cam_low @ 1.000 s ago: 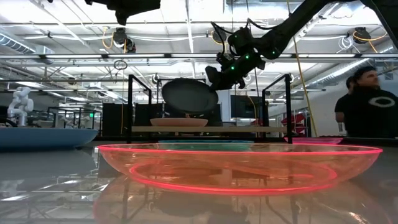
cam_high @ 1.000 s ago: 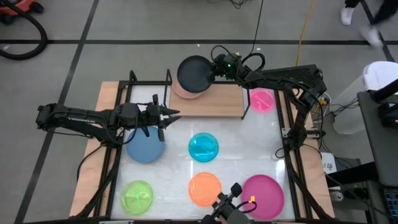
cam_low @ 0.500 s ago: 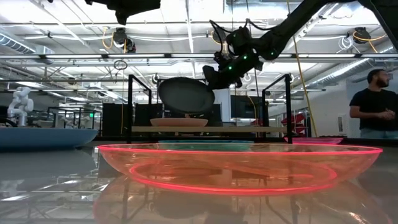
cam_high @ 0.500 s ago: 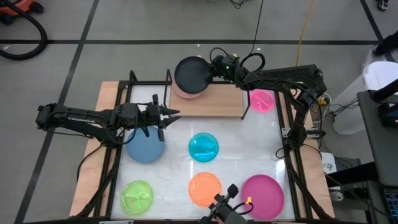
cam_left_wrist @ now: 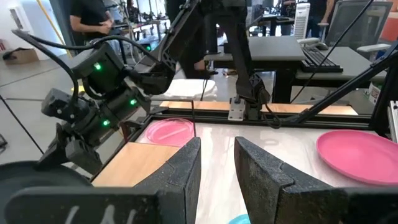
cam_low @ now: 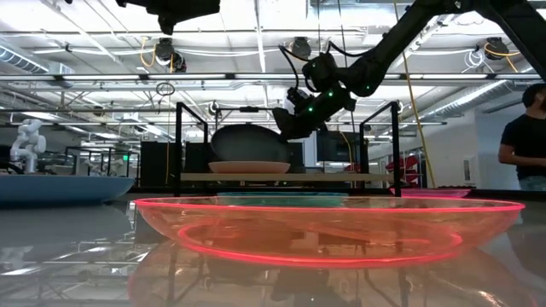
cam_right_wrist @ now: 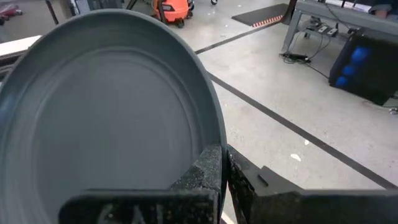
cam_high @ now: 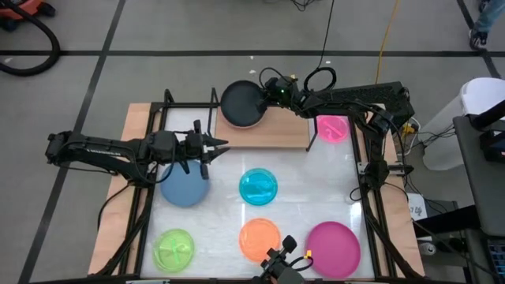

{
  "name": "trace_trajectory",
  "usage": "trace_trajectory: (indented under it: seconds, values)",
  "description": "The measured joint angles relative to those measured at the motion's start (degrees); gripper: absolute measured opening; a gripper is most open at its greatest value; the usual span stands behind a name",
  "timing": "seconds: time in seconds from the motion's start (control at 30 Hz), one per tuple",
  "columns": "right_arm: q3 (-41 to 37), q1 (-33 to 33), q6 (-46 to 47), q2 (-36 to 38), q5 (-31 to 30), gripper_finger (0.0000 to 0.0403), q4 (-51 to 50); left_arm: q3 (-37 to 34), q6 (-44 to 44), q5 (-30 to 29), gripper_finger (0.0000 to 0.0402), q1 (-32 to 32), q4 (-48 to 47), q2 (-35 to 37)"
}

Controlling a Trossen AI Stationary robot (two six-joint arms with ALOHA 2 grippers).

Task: Place and stack plates onto a shelf
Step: Stack the black plate on top of the light orange plate on the shelf

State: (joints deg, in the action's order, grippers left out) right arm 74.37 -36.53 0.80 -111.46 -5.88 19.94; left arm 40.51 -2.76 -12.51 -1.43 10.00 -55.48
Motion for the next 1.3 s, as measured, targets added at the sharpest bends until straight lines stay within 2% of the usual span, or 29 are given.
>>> trace_trajectory:
  seconds: [0.1,0.43,0.83,1.03,1.2,1.3]
  values:
    - [0.00,0.54,0.08,0.37,1.67,0.0000,-0.75,0.00,0.02,0.00,0.0104,0.00,0.00,0.00]
    - [0.04,3.33,0.20,0.39,1.61,0.0000,-6.23,0.00,0.33,0.00,0.0104,-0.01,0.00,0.00]
    - [-0.04,4.10,2.36,1.23,1.79,0.0000,-6.54,0.00,0.74,0.00,0.0104,-0.04,-0.02,0.00]
    - [-0.05,2.92,5.98,6.61,5.78,0.0000,-5.36,0.00,0.73,0.00,0.0104,-0.02,-0.57,0.00]
    - [0.04,2.46,9.84,10.45,10.18,0.0000,-11.94,0.00,0.50,0.00,0.0104,0.02,-0.74,0.00]
    - [0.02,2.42,10.91,10.79,10.66,0.0000,-16.24,0.00,0.47,0.00,0.0104,0.00,0.34,0.00]
